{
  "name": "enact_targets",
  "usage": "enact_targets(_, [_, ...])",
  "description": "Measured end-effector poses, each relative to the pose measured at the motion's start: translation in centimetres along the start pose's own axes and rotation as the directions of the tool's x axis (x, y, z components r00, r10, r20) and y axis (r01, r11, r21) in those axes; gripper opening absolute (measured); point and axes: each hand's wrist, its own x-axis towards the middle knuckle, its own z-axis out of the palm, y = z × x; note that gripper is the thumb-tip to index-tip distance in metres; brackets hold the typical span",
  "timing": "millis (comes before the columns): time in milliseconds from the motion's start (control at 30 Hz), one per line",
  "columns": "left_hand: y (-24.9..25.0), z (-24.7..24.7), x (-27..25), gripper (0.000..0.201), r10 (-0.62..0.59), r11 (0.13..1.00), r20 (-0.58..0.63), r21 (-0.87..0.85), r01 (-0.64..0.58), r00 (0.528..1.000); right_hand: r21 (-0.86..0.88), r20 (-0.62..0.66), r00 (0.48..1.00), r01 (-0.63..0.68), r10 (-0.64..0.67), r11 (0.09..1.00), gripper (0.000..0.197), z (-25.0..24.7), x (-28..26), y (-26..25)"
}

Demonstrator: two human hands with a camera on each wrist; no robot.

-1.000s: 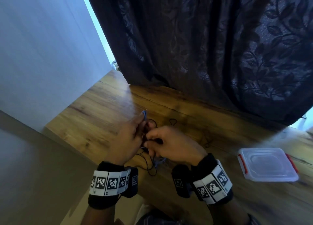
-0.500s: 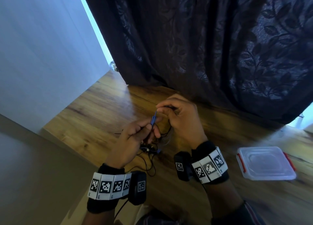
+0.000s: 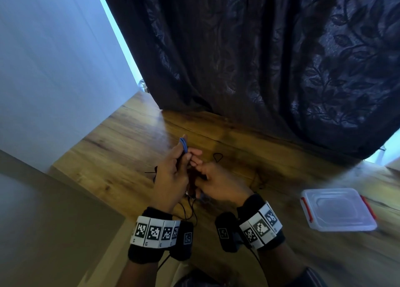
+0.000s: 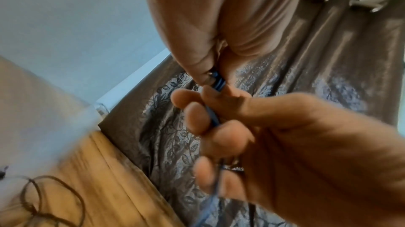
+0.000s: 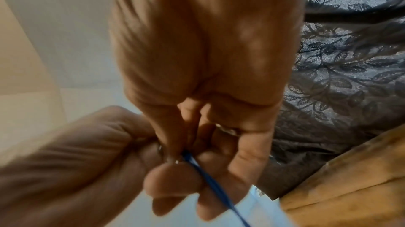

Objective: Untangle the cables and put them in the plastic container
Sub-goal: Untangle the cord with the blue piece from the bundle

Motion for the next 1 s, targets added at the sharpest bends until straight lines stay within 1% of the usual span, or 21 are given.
enact_targets(67, [0.0,0.0,-0.1,0.042,0.043,0.996,0.007,0.075,-0.043,0.999,-0.016,0.028,1.0,0.012,-0.012,1.0,0.015,-0.3,-0.5,-0.7])
enact_targets(100, [-0.2,-0.1,-0.1,0.04,0.086,0.988,0.014,0.127,-0.087,0.996,-0.026,0.029,0.999,0.021,-0.021,0.999,0.013,-0.4,-0.7,-1.0])
enact_targets(167, [-0.9,-0.3,-0.2,0.035,0.181,0.954,0.06,0.232,-0.19,0.982,-0.124,-0.019,0.998,0.051,-0.054,0.991,0.011,-0.8,-1.0,-1.4])
enact_targets(200, [-1.2,-0.3,-0.3,0.035,0.198,0.939,0.085,0.269,-0.214,0.976,-0.188,-0.052,0.996,0.064,-0.075,0.98,0.012,-0.9,-1.0,-1.5])
enact_targets(233, [-1.6,-0.4,-0.2,0.037,0.185,0.929,0.112,0.303,-0.211,0.976,-0.232,-0.087,0.992,0.069,-0.091,0.97,0.014,-1.1,-1.2,-1.7])
enact_targets(300, [-2.1,-0.6,-0.2,0.047,0.129,0.912,0.156,0.369,-0.179,0.979,-0.257,-0.139,0.986,0.049,-0.087,0.965,0.012,-1.6,-1.5,-2.0])
enact_targets(333, [-2.2,-0.7,-0.3,0.047,0.1,0.913,0.162,0.376,-0.155,0.982,-0.26,-0.155,0.984,0.043,-0.086,0.965,0.01,-1.9,-1.7,-2.1])
enact_targets(367, [-2.1,-0.8,-0.4,0.04,0.07,0.93,0.161,0.346,-0.123,0.984,-0.267,-0.172,0.98,0.048,-0.097,0.962,0.009,-2.3,-1.9,-2.3])
enact_targets(400, [-1.7,-1.0,-0.5,0.029,0.038,0.958,0.152,0.275,-0.08,0.988,-0.284,-0.194,0.973,0.064,-0.123,0.957,0.009,-2.6,-1.9,-2.3])
enact_targets(433, [-1.3,-1.1,-0.6,0.025,0.001,0.983,0.147,0.183,-0.028,0.989,-0.303,-0.218,0.963,0.086,-0.157,0.949,0.01,-3.0,-2.0,-2.4])
enact_targets(500, [-0.4,-1.3,-0.9,0.032,-0.054,0.998,0.173,0.054,0.046,0.983,-0.332,-0.258,0.939,0.136,-0.229,0.933,0.01,-3.7,-1.8,-2.3])
enact_targets(567, [-0.1,-1.3,-0.9,0.027,-0.061,0.997,0.234,-0.025,0.069,0.97,-0.325,-0.281,0.917,0.188,-0.285,0.927,0.007,-4.1,-1.3,-2.1])
enact_targets(633, [-0.2,-1.4,-0.7,0.027,-0.047,0.998,0.284,-0.037,0.06,0.958,-0.318,-0.313,0.889,0.234,-0.335,0.919,0.005,-4.6,-0.6,-1.8])
enact_targets(733, [-0.9,-1.6,-0.4,0.027,-0.033,0.998,0.316,0.055,0.016,0.948,-0.321,-0.394,0.827,0.285,-0.402,0.903,0.006,-5.0,0.4,-1.4])
enact_targets(767, [-0.9,-1.6,-0.4,0.028,-0.028,0.998,0.323,0.054,0.011,0.946,-0.311,-0.427,0.803,0.301,-0.415,0.902,0.006,-5.2,0.6,-1.3])
enact_targets(800, [-0.7,-1.6,-0.3,0.029,-0.02,1.0,0.326,0.024,0.012,0.945,-0.287,-0.462,0.781,0.317,-0.421,0.904,0.006,-5.2,0.8,-1.2])
enact_targets(833, [-0.4,-1.6,-0.3,0.029,-0.011,0.999,0.325,-0.028,0.022,0.945,-0.239,-0.493,0.769,0.329,-0.406,0.913,0.006,-5.1,1.1,-1.0])
enact_targets(867, [-0.2,-1.6,-0.3,0.029,-0.005,0.995,0.318,-0.091,0.035,0.948,-0.162,-0.515,0.773,0.335,-0.369,0.928,0.007,-4.9,1.4,-0.8])
enact_targets(900, [0.0,-1.6,-0.2,0.029,-0.001,0.987,0.31,-0.15,0.05,0.951,-0.059,-0.522,0.793,0.335,-0.315,0.94,0.01,-4.6,1.7,-0.5])
enact_targets(967, [0.4,-1.6,0.0,0.032,0.006,0.968,0.281,-0.242,0.065,0.96,0.12,-0.499,0.839,0.314,-0.217,0.942,0.019,-3.5,2.0,0.1])
enact_targets(1000, [0.6,-1.6,0.2,0.033,0.008,0.96,0.25,-0.273,0.063,0.968,0.171,-0.471,0.864,0.288,-0.179,0.942,0.023,-2.8,2.0,0.6])
